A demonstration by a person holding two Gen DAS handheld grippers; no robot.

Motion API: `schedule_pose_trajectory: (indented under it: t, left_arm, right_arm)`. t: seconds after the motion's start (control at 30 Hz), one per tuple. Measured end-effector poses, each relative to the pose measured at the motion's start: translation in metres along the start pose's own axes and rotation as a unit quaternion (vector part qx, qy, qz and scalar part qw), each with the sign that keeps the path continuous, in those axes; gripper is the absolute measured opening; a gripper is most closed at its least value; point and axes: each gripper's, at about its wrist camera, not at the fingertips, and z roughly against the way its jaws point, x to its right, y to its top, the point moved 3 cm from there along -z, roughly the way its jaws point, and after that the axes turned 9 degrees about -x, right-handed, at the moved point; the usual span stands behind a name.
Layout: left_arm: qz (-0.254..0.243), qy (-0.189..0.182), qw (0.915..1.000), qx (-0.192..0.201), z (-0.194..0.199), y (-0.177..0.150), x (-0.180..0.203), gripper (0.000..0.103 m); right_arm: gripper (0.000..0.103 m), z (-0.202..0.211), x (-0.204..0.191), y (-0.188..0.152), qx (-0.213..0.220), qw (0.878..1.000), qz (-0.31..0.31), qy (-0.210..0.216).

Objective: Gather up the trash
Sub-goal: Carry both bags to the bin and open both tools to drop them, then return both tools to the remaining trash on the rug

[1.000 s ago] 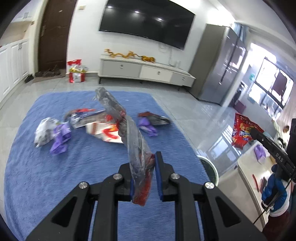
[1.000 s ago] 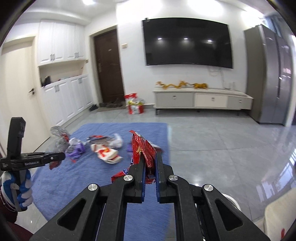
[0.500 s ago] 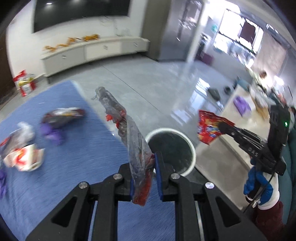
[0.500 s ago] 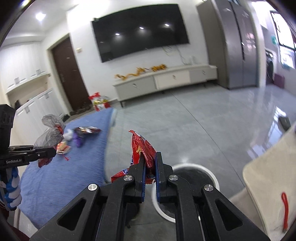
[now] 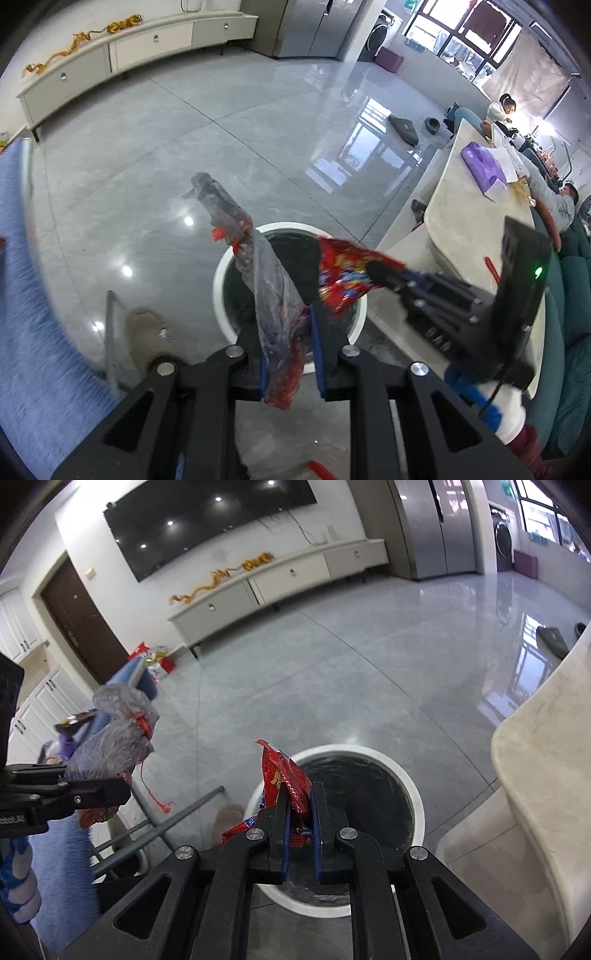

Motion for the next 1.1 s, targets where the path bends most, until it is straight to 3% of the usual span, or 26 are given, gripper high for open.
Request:
schedule_pose_trajectory:
  t: [0.17, 0.23, 0.33, 0.5, 0.83, 0.93, 1.1]
  left_arm:
    - [0.014, -0.027, 0.9995, -0.014, -0.023, 0.018, 0.004, 0.02]
    - [0.021, -0.034, 0.9991, -0.017, -0.028, 0.022, 0.002, 0.03]
    - [0.027, -0.039, 0.9988, -0.015, -0.03, 0.024, -0.001, 0.047]
    - [0.029, -0.045, 0.9986, -0.008, -0.026, 0.024, 0.003, 0.049]
    - [0.019, -0.011, 0.9971, 0.073, 0.033, -0.002, 0.0, 0.049]
    - [0.005, 0.007, 0.9968, 0.08, 0.052, -0.012, -0.001, 0.049]
    - [0.01, 0.017, 0.9954, 0.094, 0.087, -0.036, -0.012, 0.062]
  right_arm:
    - [0.016, -0.02, 0.005, 0.001, -0.015, 1.0, -0.007, -0.012]
    - [0.016, -0.024, 0.006, -0.001, -0.019, 1.0, -0.011, -0.018]
    - [0.028, -0.029, 0.01, -0.003, -0.027, 0.999, -0.017, -0.026]
    - [0.033, -0.024, 0.012, -0.009, -0.03, 0.999, -0.022, -0.033]
    - [0.038, 0.012, 0.003, -0.008, -0.002, 0.999, -0.017, -0.036]
    - [0.038, 0.032, -0.004, -0.007, 0.015, 0.999, -0.012, -0.034]
    - [0.039, 0.068, -0.024, -0.003, 0.047, 0.998, 0.001, -0.031]
